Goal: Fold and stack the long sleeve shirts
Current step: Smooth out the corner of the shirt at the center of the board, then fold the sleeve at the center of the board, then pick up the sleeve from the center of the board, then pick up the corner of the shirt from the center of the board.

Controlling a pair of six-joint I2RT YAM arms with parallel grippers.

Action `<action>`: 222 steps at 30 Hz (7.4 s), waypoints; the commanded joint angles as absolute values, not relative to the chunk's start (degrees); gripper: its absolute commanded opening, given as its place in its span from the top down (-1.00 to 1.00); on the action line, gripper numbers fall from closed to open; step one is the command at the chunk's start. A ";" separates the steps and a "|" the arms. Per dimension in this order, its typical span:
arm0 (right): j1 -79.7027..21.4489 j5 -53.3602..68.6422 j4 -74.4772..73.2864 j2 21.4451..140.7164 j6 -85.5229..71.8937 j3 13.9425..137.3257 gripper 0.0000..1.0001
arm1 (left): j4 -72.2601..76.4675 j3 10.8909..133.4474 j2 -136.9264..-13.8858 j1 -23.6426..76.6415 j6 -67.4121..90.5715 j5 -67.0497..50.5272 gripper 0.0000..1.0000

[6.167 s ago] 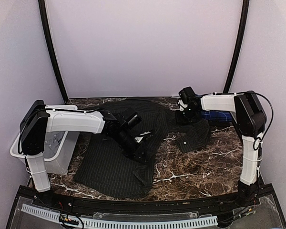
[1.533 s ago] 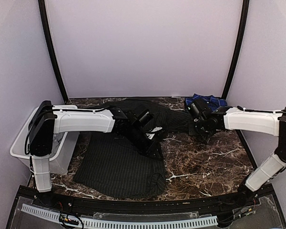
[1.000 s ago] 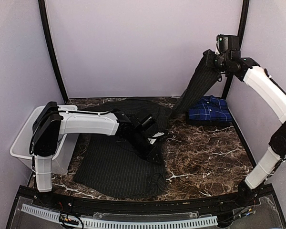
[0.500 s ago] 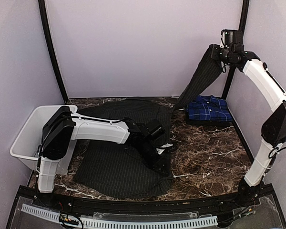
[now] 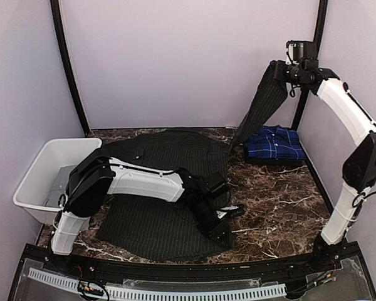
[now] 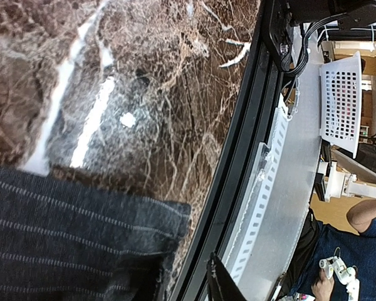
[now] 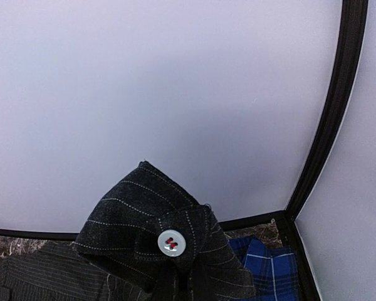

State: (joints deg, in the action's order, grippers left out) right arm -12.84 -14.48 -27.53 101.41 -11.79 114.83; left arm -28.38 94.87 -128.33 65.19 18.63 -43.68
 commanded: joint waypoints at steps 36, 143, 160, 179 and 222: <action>-40.84 23.84 -15.42 105.33 -8.27 82.57 0.42 | -17.40 76.85 -100.24 41.31 25.00 -26.69 0.19; -45.09 0.31 -14.38 76.27 -34.21 40.03 -0.11 | -33.83 93.91 -125.99 57.54 18.63 6.72 0.30; -53.58 -3.06 -18.92 78.26 -38.20 41.66 -0.12 | -36.27 97.17 -124.29 56.76 17.92 4.23 0.90; -67.67 -4.57 -24.18 84.68 -49.25 42.90 0.18 | -34.47 93.59 -120.04 53.97 18.15 -4.11 0.82; -59.80 -7.12 -31.09 70.67 -53.86 35.66 1.00 | -35.68 130.72 -113.70 30.61 18.48 -5.70 1.00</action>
